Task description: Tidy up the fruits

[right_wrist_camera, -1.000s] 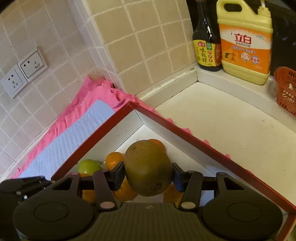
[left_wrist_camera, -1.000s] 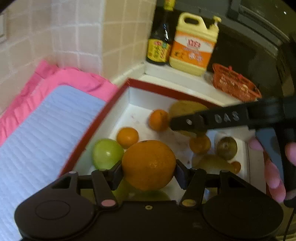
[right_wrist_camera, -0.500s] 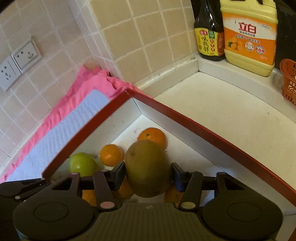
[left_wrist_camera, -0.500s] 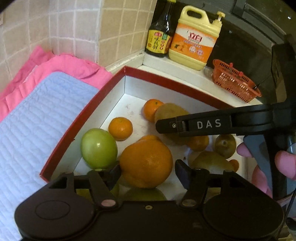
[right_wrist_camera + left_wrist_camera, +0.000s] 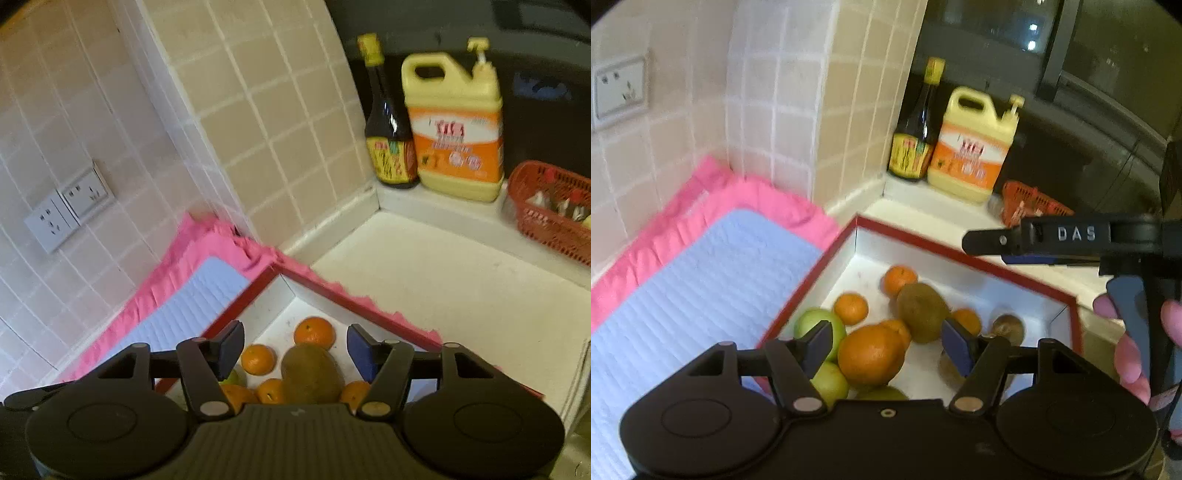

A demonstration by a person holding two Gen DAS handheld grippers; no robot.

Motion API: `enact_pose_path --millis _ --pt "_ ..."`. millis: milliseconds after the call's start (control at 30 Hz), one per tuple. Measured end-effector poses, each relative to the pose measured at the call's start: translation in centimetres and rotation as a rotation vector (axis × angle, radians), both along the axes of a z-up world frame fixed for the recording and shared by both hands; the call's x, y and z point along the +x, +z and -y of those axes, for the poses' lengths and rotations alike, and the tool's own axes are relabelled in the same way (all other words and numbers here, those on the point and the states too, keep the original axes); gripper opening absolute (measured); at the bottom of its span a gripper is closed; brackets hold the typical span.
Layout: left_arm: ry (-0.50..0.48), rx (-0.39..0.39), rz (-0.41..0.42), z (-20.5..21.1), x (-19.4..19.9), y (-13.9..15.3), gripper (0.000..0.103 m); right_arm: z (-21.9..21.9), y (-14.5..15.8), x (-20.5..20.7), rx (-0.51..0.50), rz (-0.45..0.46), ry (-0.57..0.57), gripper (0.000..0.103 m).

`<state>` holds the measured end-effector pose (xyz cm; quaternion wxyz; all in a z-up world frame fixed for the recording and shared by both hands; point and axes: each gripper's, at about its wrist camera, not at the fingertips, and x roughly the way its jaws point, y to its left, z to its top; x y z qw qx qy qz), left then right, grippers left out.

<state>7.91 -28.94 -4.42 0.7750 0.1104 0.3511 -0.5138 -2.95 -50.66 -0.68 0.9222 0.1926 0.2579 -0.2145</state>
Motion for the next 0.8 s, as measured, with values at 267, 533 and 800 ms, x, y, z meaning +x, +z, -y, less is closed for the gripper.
enact_pose_path --millis 267,533,800 --pt "0.039 -0.113 0.103 -3.8 -2.3 5.6 0.080 -3.8 4.4 -4.0 -0.069 0.105 -0.062 0.079" --pt "0.105 -0.173 0.188 -6.8 -4.3 9.3 0.082 -9.3 7.7 -7.1 -0.185 0.189 -0.081 0.094" --pt "0.202 -0.148 0.216 -9.4 -5.9 8.8 0.082 -13.7 7.2 -8.5 -0.284 0.137 -0.116 0.099"
